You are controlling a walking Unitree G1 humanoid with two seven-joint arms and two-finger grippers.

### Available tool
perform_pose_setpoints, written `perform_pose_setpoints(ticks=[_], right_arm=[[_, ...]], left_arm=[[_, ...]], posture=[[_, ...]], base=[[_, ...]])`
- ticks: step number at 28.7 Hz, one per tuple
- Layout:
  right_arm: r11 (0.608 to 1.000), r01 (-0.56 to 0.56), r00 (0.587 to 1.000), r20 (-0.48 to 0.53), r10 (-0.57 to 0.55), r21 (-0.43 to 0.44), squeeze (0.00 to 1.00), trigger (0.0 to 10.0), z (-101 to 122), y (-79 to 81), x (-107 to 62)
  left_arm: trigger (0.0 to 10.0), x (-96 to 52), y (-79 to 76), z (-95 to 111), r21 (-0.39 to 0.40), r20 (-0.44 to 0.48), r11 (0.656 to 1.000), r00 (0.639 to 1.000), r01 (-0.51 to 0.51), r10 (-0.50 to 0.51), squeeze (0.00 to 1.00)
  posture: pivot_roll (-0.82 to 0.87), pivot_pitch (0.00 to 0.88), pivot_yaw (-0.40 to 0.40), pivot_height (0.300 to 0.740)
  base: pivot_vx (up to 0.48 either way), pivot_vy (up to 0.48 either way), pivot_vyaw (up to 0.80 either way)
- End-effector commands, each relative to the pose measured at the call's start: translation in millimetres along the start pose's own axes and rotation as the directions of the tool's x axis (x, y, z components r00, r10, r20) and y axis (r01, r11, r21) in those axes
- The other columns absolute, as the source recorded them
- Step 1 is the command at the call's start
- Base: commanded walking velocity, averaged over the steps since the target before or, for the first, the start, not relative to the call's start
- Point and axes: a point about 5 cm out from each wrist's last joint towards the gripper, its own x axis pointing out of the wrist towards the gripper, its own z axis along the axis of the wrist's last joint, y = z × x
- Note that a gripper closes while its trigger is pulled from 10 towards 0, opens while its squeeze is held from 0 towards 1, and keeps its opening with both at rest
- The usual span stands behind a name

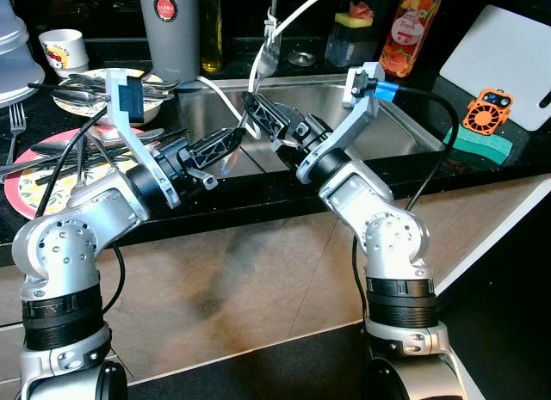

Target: Kitchen organization

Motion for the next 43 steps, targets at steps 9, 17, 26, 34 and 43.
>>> perform_pose_setpoints(ticks=[9,17,26,34,43], right_arm=[[0.999,-0.017,1.0,0.02,0.017,0.037,0.0,0.0,6,1.6,-0.2],[0.999,-0.022,0.999,0.038,0.021,0.04,0.0,0.0,9,1.0,0.1],[0.998,-0.009,0.998,0.07,0.004,0.07,0.0,0.0,13,-2.4,0.0],[0.997,0.022,0.995,0.092,-0.028,0.068,0.0,0.0,17,-7.2,-0.2],[0.994,0.106,0.986,0.134,-0.103,-0.012,0.0,0.0,31,-22.5,-1.2]], left_arm=[[0.0,1.8,-6.1,-2,0.002,-0.01,1.0,1.0,0.019,-0.019,0.0],[0.0,0.2,-4.7,-3,0.001,-0.035,1.0,0.999,-0.001,0.001,0.0],[0.0,-1.5,0.1,-8,0.001,-0.069,0.999,0.997,-0.042,0.041,0.68],[10.0,-2.3,13.8,-1,0.046,-0.022,0.986,0.986,-0.161,0.162,1.0],[10.0,-8.5,32.8,17,0.179,0.067,0.918,0.935,-0.355,0.349,0.0]], posture=[[-0.02,0.153,-0.017,0.74],[-0.02,0.154,-0.017,0.74],[-0.02,0.157,-0.017,0.74],[-0.02,0.159,-0.018,0.74],[-0.02,0.157,-0.019,0.74]], base=[[0.0,0.0,0.0],[0.0,0.0,0.0],[0.0,0.0,0.0],[0.0,0.0,0.0],[0.0,0.0,0.0]])
